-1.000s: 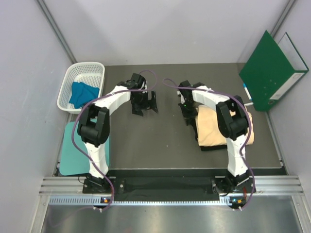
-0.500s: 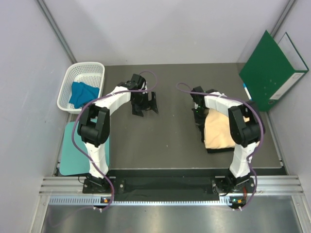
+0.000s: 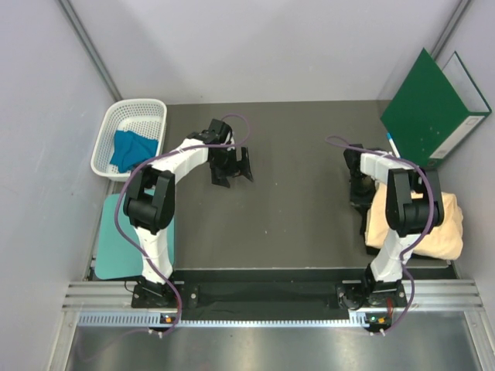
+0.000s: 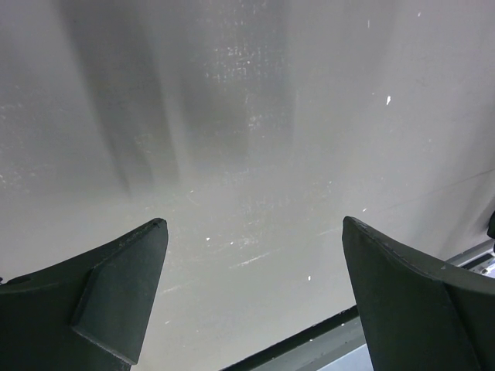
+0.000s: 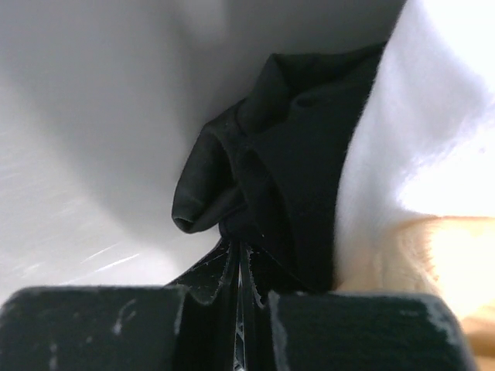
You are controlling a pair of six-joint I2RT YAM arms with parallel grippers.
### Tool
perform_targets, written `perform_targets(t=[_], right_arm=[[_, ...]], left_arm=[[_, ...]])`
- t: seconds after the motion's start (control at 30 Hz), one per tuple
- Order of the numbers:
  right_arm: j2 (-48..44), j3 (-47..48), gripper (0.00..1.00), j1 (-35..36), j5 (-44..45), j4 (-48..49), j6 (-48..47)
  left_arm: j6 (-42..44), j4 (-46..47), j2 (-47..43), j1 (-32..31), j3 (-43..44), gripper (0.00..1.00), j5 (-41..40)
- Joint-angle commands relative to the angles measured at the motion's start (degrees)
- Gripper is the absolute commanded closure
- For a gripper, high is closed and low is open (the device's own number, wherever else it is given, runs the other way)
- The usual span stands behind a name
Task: Fold and stack the t-shirts
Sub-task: Put the neatly folded tshirt into the corner of the board with the right arm
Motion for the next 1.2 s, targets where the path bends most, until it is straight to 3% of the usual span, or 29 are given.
perform_targets(t=[0.0,0.2,0.33,0.47,0.5,0.57,0.6,0.7,0.97,1.07,1.17], right_arm=[[-2.46,-1.03,1.00,-1.59,7.43,-2.28,-0.08],[-4.92,1.34,1.00,-0.01,6.99,-3.59,0.01],[-9.05,4.50,1.00,6.04,1.30,-1.94,-2.96],[-11.69,9.15,0.72,13.51,-2.32,2.11,-3.59],[-11.61,10.21,0.53,14.31,-2.85,3.68,-3.33],[-11.17,13.54,0.38,15.89,-6.01,5.80,-3.59],[-10.30,14.78,0.19,16.34,-6.63,7.46,-3.77],[-6.62,20.40,0.01,17.31,-9.44,9.41,-4.73],[9.11,43.07,0.01,19.68,-13.14,7.05,-7.11],[13.77,50.18,0.00,20.47,-13.40,4.67,-7.19],[15.55,52.50,0.00,20.82,-13.05,4.14,-6.76]], left_arm=[[-0.36,1.96,-3.08,0.23,0.44,0.01,1.12],[1.13,0.99,-3.00,0.23,1.67,0.01,0.42],[2.63,0.02,-3.43,0.23,2.55,0.01,-2.21],[5.00,-2.43,-3.26,0.31,4.40,0.01,-6.25],[5.35,-2.88,-3.43,0.32,5.01,0.01,-7.22],[6.40,-3.76,-3.96,0.40,5.10,0.01,-9.85],[6.67,-3.93,-4.31,0.58,5.10,0.01,-10.82],[7.38,-4.72,-4.75,1.54,4.93,0.01,-12.42],[9.13,-4.73,-4.14,6.99,5.28,0.01,-11.98],[10.71,-3.68,-3.79,9.45,5.28,0.01,-8.47],[11.68,-2.79,-3.26,11.04,6.15,0.01,-8.02]])
